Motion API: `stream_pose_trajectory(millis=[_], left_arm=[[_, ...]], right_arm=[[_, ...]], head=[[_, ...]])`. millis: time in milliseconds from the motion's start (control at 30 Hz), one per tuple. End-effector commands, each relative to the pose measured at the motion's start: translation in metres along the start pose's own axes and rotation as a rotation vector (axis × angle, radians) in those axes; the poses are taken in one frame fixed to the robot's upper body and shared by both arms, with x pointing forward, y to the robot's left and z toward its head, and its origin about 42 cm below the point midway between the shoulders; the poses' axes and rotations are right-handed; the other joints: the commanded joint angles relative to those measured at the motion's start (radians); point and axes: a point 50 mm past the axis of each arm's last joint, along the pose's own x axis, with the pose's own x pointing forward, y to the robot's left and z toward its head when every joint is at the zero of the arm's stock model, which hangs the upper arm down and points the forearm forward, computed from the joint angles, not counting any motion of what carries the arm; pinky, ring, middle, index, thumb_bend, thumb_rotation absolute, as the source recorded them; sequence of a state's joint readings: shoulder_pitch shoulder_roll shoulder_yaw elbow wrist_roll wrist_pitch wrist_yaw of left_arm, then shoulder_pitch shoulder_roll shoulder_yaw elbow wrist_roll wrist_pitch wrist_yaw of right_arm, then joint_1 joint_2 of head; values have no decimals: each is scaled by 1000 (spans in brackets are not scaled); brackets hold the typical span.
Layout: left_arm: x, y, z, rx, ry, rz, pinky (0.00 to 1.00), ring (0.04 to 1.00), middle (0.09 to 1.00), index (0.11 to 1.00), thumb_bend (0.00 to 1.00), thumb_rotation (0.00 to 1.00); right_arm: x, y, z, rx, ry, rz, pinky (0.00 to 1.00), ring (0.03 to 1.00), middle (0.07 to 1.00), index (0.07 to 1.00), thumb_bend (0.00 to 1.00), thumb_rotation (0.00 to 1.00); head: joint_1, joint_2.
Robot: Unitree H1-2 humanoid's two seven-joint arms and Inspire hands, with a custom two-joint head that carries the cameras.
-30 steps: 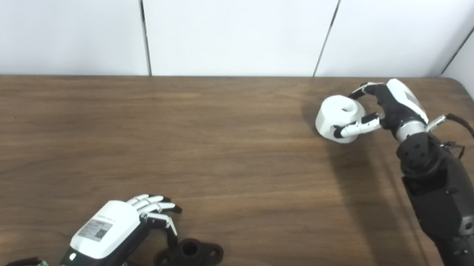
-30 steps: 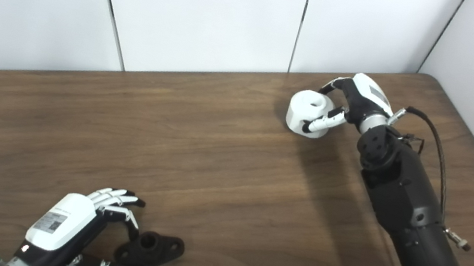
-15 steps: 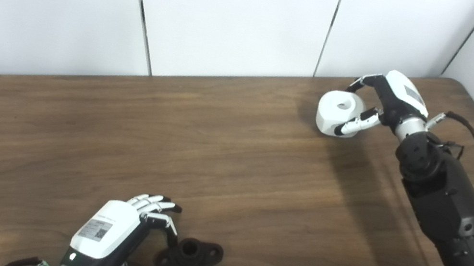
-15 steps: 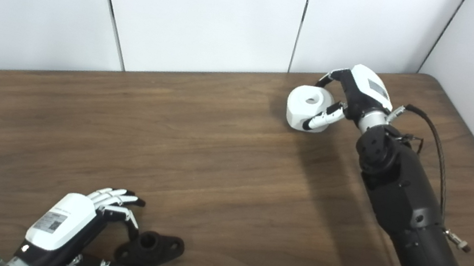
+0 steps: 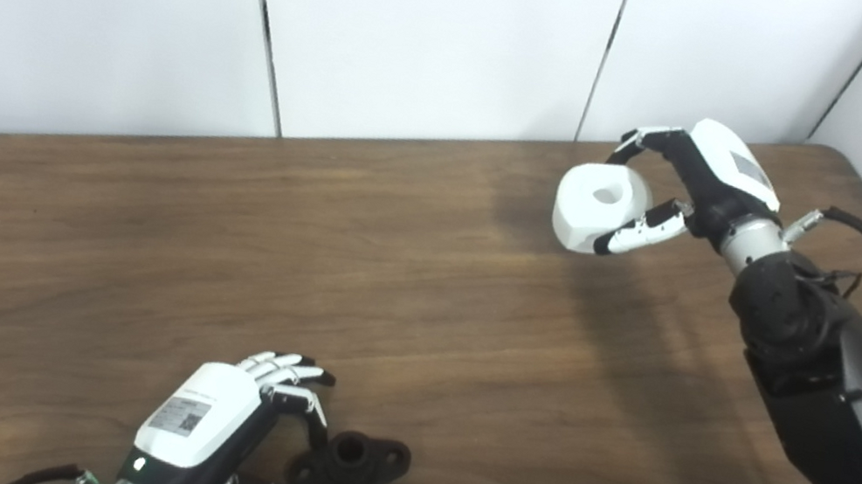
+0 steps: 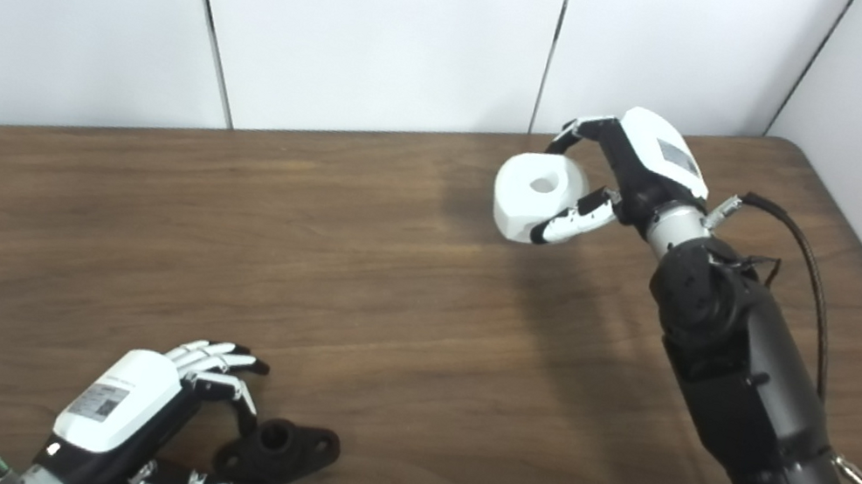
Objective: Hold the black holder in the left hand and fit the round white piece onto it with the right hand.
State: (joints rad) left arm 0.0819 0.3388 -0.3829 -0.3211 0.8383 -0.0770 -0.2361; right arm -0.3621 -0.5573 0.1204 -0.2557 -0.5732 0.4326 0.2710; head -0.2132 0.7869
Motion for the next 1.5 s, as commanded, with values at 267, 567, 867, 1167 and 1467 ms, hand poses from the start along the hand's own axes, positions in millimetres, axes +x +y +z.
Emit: stream_pose_trajectory(millis=[267,567,867,1167,1467], left_arm=[[-1,-19,-6,16,102,-131,876,887,825,490,513,60],[2,-16,0,24,101,-130,873,886,825,490,513,61],[7,-14,4,31,103,-131,873,885,825,489,514,60],[10,-14,8,32,103,-137,872,883,825,490,513,61],[13,-14,10,34,101,-140,873,883,826,490,513,60]], right_arm=[[-45,-8,47,104,-141,55,895,925,816,483,523,134],[-84,18,71,147,-199,162,851,933,821,482,525,137],[-108,30,90,184,-277,231,915,960,825,481,525,138],[-118,37,102,225,-319,246,896,948,820,482,524,140],[-121,44,116,262,-363,246,860,949,811,481,524,139]], head=[[39,26],[65,56],[88,77],[99,86],[107,90]])
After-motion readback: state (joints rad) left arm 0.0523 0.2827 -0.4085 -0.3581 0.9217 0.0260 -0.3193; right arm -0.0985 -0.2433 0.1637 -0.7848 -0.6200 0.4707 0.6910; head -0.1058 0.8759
